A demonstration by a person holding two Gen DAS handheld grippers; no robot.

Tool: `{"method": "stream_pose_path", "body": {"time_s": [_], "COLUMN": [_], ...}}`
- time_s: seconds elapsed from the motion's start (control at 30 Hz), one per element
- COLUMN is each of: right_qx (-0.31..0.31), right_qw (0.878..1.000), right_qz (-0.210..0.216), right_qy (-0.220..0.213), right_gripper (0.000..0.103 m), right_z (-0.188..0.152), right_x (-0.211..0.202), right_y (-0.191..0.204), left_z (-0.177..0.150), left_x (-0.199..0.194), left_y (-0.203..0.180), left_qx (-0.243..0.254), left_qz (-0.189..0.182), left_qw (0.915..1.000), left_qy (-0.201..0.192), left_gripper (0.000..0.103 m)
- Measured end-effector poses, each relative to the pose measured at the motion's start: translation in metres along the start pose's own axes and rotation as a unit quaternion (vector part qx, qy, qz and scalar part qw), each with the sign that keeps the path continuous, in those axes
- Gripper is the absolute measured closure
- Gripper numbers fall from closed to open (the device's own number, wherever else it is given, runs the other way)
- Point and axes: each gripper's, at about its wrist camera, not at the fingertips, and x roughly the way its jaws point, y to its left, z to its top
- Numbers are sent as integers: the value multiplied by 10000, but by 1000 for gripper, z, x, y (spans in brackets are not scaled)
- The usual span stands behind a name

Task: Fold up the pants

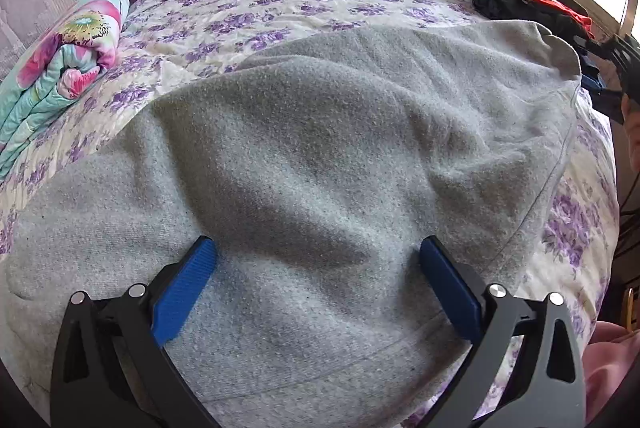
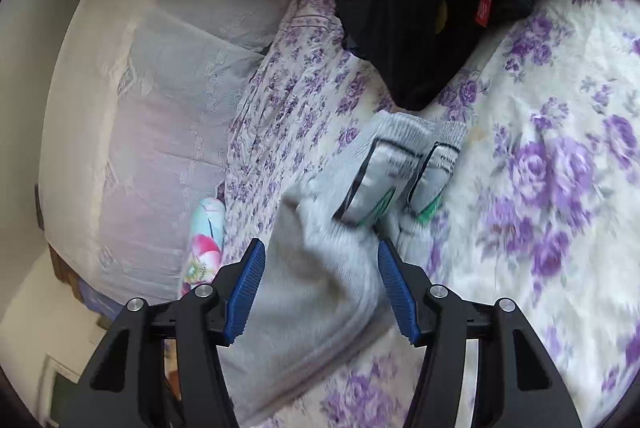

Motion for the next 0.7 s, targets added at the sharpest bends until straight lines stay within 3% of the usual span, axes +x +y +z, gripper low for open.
{"method": "stream_pose_path", "body": {"time_s": [0.07,0.1,0.2,0.3,0.43,0.5,0.57,0.6,0.63,0.7], "right_qx": [51,-90,-952,-1173,-478,-417,-467,-609,-937,-1601], "right_qw": [9999,9995,9953,9926,9967,9987,9981,9966,9924,9828], "right_qz": [-70,-172,-160,21,-650,-302,-390,-547,-776,-905], "right_qy": [135,229,-76,-322,110,38,-32,-87,-169,-171], "right_gripper": [50,75,85,86,86,85,71,58,53,53], "right_z": [11,15,16,22,22,18,15,12,6,-13], "right_x": [10,14,6,-6,17,10,-5,-13,-23,-37], "right_y": [-4,0,32,30,-27,-37,-29,-21,-8,18], "left_z": [-1,-1,-2,-3,-4,-5,-5,-6,-6,-7], "left_x": [0,-1,-1,-2,-3,-4,-5,-6,-7,-11], "left_y": [0,-1,-1,-1,-2,-2,0,1,2,4], "left_qx": [8,7,3,20,29,34,16,-1,-17,-49], "left_qz": [10,13,14,25,16,-2,-53,-87,-146,-237], "left_qw": [10000,10000,10000,9999,9999,9999,9999,9998,9997,9995], "left_qy": [-23,-32,-64,-96,-137,-144,-155,-166,-190,-219], "left_gripper": [4,4,4,4,4,4,4,4,4,4]}}
